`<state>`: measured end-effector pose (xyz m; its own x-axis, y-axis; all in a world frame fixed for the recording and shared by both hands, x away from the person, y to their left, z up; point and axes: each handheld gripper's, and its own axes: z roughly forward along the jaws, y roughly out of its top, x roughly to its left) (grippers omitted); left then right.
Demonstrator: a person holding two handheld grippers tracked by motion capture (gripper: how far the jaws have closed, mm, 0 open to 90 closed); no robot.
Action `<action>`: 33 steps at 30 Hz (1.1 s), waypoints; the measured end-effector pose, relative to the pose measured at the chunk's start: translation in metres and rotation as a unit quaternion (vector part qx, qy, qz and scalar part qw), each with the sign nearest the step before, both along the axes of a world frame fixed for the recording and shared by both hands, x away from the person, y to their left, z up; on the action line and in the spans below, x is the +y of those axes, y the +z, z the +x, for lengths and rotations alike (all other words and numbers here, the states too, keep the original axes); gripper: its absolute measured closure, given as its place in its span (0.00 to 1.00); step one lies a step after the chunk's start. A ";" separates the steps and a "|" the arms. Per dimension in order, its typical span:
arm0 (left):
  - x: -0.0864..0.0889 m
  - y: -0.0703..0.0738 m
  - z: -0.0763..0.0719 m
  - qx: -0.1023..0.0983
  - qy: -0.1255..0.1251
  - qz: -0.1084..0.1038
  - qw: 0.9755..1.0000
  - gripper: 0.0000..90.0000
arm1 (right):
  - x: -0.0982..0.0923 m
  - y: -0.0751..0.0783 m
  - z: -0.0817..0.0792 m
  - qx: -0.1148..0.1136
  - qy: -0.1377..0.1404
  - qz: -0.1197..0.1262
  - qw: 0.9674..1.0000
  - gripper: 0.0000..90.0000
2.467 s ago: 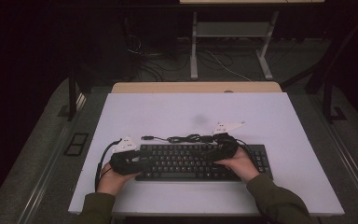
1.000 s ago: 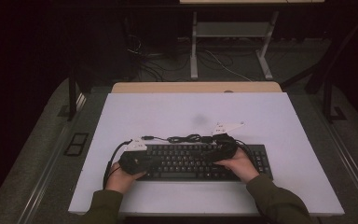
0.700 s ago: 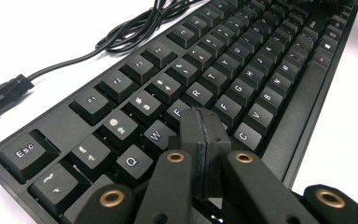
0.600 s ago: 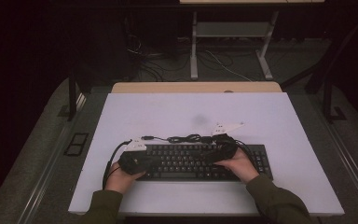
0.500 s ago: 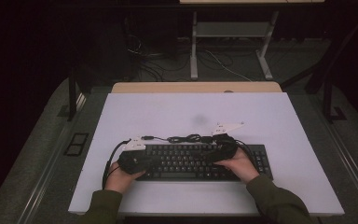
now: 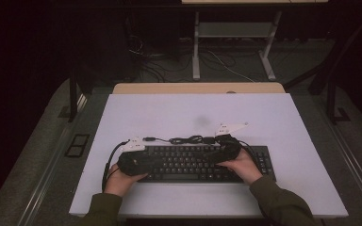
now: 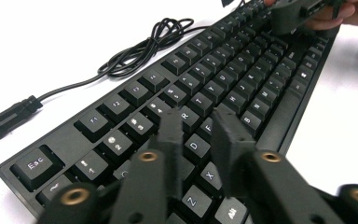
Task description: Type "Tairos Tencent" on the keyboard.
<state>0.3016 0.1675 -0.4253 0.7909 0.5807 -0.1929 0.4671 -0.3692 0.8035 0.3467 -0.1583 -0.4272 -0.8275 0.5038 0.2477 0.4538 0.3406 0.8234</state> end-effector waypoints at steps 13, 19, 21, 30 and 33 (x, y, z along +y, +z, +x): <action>-0.007 0.002 -0.007 -0.007 -0.002 -0.014 1.000 0.45 | -0.003 0.000 0.000 -0.001 -0.003 0.004 1.000 0.23; -0.015 0.002 -0.012 -0.009 -0.016 -0.014 1.000 0.44 | -0.003 -0.002 0.001 0.001 -0.002 0.004 1.000 0.23; -0.017 0.002 -0.013 -0.009 -0.020 -0.015 1.000 0.44 | -0.003 -0.002 0.001 0.003 -0.001 0.005 1.000 0.23; -0.023 0.002 -0.017 -0.012 -0.036 -0.015 0.999 0.49 | -0.002 -0.004 0.001 0.005 0.001 0.003 1.000 0.23; -0.025 0.001 -0.018 -0.010 -0.047 -0.017 0.999 0.56 | -0.002 -0.004 0.001 0.005 0.000 0.002 1.000 0.23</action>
<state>0.2838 0.1424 -0.4238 0.8462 0.4965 -0.1937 0.4142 -0.3840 0.8252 0.3478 -0.1603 -0.4312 -0.8251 0.5028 0.2576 0.4614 0.3364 0.8209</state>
